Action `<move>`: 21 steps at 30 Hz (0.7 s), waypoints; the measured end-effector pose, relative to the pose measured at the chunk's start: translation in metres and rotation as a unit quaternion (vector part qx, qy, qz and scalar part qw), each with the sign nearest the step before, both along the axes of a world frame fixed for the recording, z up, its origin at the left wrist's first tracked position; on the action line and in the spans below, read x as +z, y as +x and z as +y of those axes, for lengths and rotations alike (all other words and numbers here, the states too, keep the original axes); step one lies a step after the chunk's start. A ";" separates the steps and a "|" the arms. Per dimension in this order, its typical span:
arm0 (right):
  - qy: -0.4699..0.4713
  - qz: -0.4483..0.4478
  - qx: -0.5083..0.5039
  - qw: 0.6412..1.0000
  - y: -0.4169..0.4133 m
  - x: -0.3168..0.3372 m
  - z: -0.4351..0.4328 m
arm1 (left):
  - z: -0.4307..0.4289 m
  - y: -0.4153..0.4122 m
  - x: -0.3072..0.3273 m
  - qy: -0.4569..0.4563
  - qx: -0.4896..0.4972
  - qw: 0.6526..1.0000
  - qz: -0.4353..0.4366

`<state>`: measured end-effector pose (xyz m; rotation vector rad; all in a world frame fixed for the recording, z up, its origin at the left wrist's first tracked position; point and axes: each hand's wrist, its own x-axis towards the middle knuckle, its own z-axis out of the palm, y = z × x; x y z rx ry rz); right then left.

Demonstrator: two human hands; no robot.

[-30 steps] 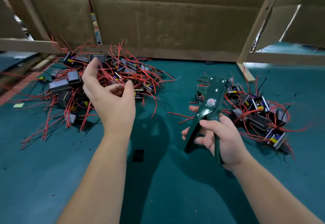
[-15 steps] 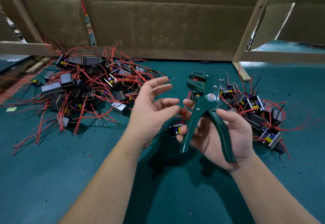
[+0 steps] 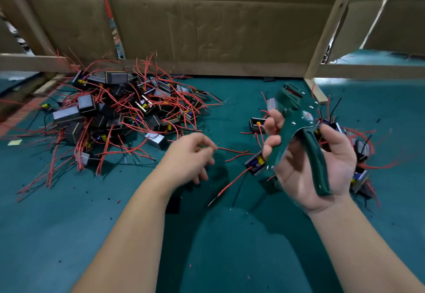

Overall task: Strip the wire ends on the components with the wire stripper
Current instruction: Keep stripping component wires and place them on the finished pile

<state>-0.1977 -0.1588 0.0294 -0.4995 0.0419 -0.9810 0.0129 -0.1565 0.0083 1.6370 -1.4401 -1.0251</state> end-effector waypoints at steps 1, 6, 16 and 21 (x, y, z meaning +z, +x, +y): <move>0.005 -0.025 0.006 1.000 -0.001 0.002 0.000 | 0.002 -0.001 -0.001 -0.023 -0.056 0.998 -0.017; 0.017 -0.013 -0.017 1.000 -0.003 0.000 -0.003 | 0.010 -0.019 0.002 -0.104 -0.200 0.974 0.012; 0.045 -0.016 -0.046 0.998 -0.001 -0.002 -0.007 | 0.011 -0.042 0.000 -0.326 -0.084 0.941 0.042; 0.056 0.042 -0.022 0.997 0.007 -0.005 -0.004 | 0.009 -0.040 0.012 -0.223 0.028 0.903 0.367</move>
